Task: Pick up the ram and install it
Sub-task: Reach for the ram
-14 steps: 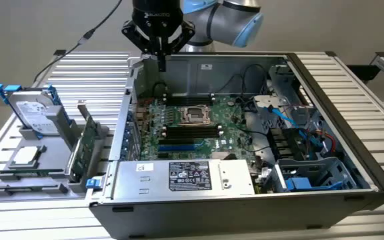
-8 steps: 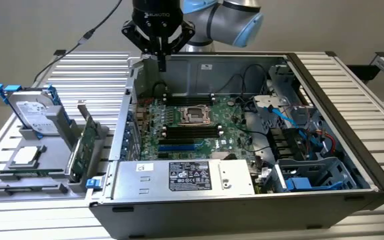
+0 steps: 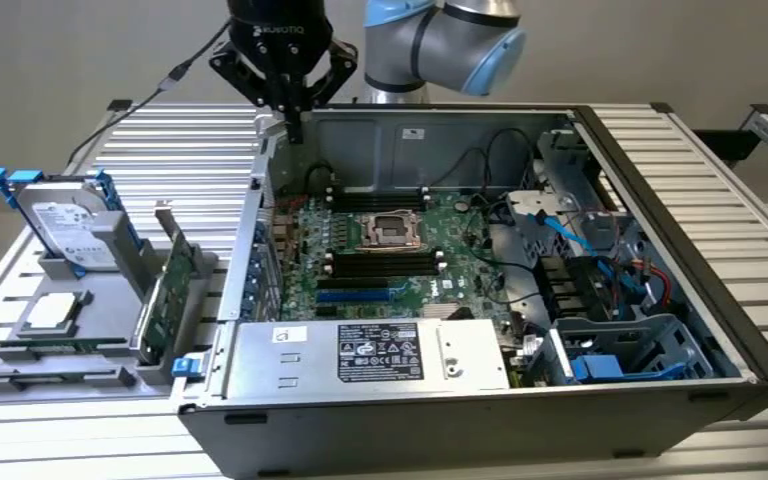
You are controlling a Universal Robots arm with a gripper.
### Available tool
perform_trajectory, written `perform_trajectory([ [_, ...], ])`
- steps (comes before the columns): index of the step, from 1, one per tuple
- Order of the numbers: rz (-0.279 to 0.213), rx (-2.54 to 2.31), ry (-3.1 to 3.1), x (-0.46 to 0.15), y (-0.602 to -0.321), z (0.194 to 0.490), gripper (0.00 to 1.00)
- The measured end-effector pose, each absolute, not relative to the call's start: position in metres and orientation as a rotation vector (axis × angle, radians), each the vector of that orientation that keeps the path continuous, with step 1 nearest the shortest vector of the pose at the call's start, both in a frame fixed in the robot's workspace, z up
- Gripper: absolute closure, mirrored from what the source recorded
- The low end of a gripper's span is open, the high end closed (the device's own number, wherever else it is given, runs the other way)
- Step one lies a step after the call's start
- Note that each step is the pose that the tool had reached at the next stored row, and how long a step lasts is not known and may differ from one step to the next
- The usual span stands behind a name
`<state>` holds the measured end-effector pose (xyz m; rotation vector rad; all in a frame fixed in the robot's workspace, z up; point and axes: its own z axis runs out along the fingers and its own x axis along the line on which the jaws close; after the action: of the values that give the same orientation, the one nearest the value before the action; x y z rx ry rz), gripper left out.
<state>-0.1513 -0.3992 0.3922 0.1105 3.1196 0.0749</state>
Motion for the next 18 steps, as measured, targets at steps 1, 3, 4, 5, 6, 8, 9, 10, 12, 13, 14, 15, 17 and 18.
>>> perform_trajectory([
  [1, 0.075, 0.111, 3.120, -0.156, -0.399, 0.392, 0.89],
  [3, 0.075, 0.111, 3.120, -0.165, -0.401, 0.392, 0.89],
  [4, 0.075, 0.111, 3.120, -0.170, -0.401, 0.391, 0.89],
  [5, 0.075, 0.111, 3.120, -0.174, -0.402, 0.391, 0.89],
  [6, 0.075, 0.110, 3.120, -0.179, -0.403, 0.391, 0.89],
  [8, 0.075, 0.110, 3.120, -0.188, -0.404, 0.391, 0.89],
  [9, 0.075, 0.111, 3.120, -0.192, -0.405, 0.390, 0.89],
  [10, 0.075, 0.111, 3.120, -0.197, -0.406, 0.390, 0.89],
  [12, 0.075, 0.111, 3.120, -0.206, -0.407, 0.390, 0.89],
  [13, 0.075, 0.111, 3.120, -0.210, -0.408, 0.389, 0.89],
  [14, 0.075, 0.111, 3.120, -0.215, -0.408, 0.389, 0.89],
  [15, 0.075, 0.111, 3.120, -0.220, -0.409, 0.388, 0.89],
  [17, 0.075, 0.110, 3.120, -0.229, -0.411, 0.388, 0.89],
  [18, 0.075, 0.110, 3.120, -0.233, -0.411, 0.387, 0.89],
])
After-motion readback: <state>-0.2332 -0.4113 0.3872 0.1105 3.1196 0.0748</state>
